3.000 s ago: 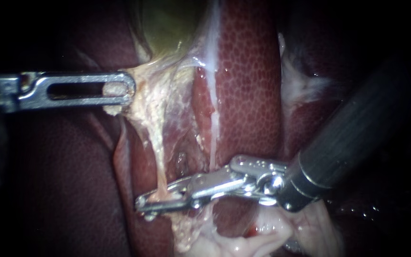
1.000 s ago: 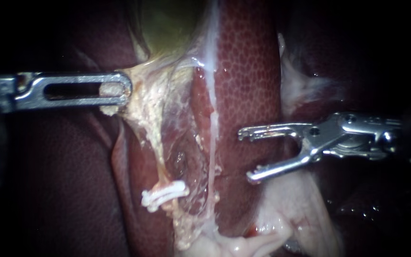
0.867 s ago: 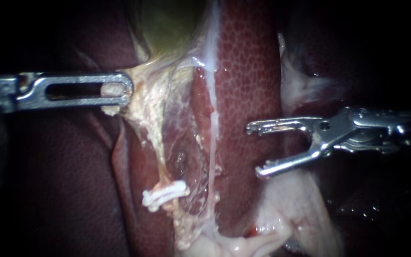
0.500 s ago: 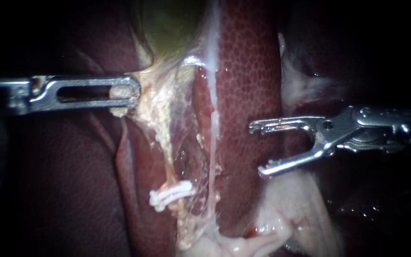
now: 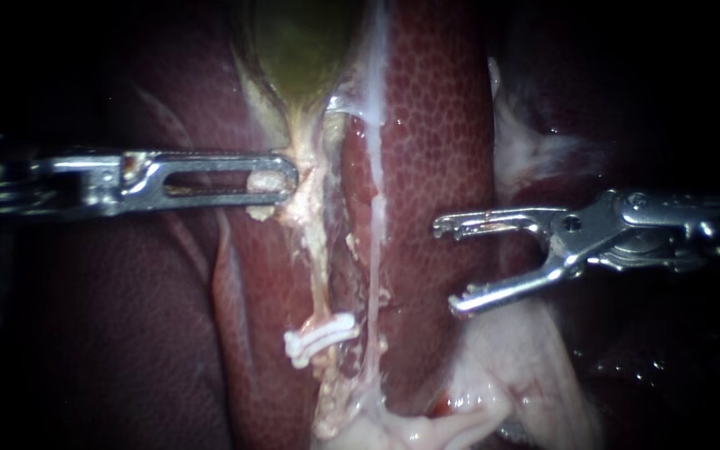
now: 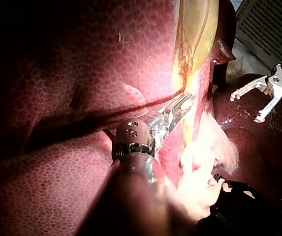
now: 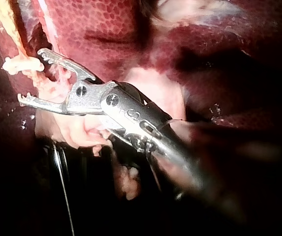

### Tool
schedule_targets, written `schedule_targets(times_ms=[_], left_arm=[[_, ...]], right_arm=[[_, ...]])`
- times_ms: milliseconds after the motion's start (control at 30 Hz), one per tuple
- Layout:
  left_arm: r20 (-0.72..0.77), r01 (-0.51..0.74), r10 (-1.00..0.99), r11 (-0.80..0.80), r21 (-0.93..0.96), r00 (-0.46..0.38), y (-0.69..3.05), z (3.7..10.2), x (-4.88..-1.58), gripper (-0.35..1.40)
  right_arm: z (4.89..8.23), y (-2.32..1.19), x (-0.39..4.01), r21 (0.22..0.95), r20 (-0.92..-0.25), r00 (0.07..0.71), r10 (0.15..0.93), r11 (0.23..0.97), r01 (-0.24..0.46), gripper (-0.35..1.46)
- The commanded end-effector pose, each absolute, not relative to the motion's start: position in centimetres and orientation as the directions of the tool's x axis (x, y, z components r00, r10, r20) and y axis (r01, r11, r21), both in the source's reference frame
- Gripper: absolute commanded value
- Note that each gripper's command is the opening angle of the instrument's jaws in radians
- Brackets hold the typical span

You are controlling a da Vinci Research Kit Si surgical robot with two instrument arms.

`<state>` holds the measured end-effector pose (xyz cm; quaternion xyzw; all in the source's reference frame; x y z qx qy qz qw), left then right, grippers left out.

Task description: Going back second clip left tube

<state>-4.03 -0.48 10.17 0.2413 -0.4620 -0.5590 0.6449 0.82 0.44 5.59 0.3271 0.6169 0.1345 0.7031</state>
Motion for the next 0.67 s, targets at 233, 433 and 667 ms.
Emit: schedule_targets(times_ms=[233, 433, 667], left_arm=[[0.326, 0.499, -0.944, 0.258, 0.827, -0.053, -0.47, 10.17, -4.05, -0.35], [0.326, 0.499, -0.944, 0.258, 0.827, -0.053, -0.46, 10.17, -4.06, -0.35], [0.324, 0.498, -0.944, 0.257, 0.828, -0.053, -0.46, 10.13, -4.05, -0.35]], right_arm=[[5.58, 0.44, 0.83, 0.626, -0.78, 0.202, 0.593, 0.75, 0.214, 0.6], [5.57, 0.44, 0.83, 0.626, -0.78, 0.201, 0.593, 0.75, 0.214, 0.6], [5.57, 0.44, 0.83, 0.625, -0.78, 0.201, 0.593, 0.75, 0.214, 0.6]])
